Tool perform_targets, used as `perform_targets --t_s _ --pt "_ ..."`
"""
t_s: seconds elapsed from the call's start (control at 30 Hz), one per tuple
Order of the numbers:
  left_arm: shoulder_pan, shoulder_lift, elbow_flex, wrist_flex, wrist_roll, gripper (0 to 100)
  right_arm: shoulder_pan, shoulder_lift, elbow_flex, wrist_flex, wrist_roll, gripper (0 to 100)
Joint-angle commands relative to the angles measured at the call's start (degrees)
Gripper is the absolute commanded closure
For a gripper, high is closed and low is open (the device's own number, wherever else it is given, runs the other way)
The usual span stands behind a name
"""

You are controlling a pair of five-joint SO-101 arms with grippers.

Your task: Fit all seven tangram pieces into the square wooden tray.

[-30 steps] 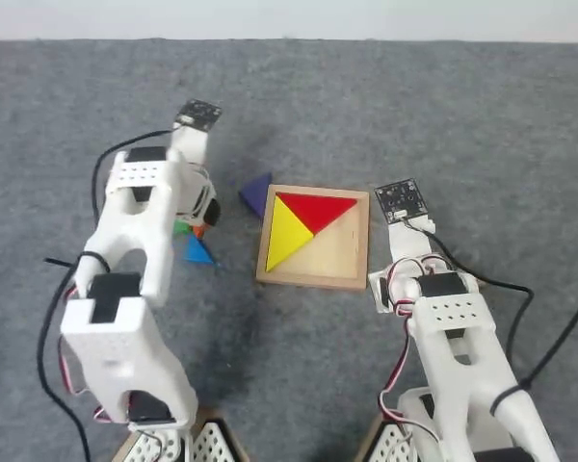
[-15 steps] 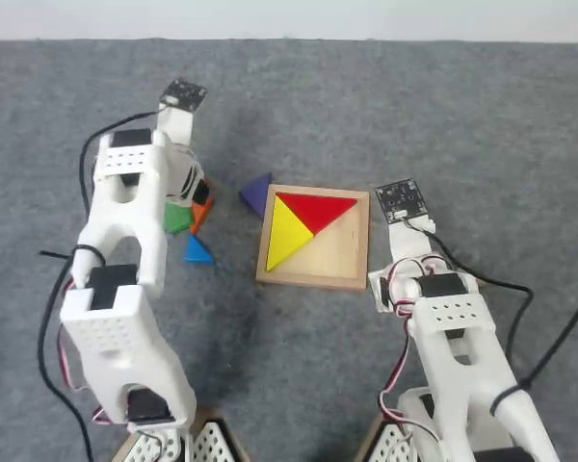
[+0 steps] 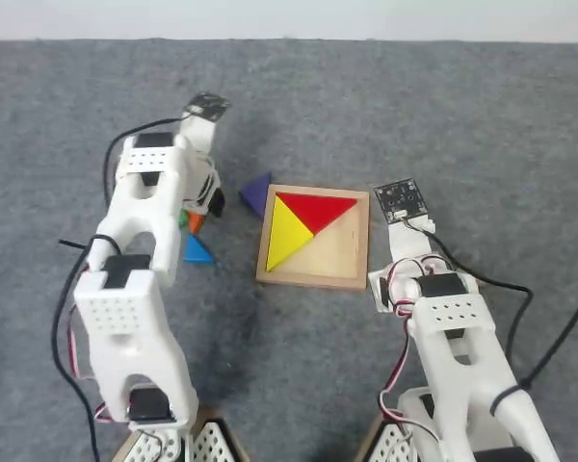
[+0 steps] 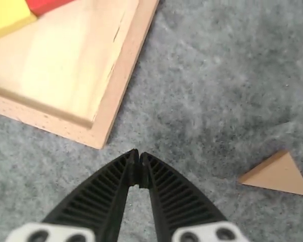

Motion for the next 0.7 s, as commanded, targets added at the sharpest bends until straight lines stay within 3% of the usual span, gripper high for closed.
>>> perform_targets --t_s 0.0,0.3,0.67 --pt "-0.79 -0.7 -1.63 -0.53 0.18 79 0.66 -1.27 -0.44 -1.27 -0.62 99.1" --pt "-0.35 -0.88 -1.63 2.37 -3.69 80 0.75 -1.27 -0.44 -1.27 -0.62 99.1" --pt "0.53 0.26 -1.63 7.91 -7.74 98 0.75 -1.27 -0.44 -1.27 -0.62 99.1"
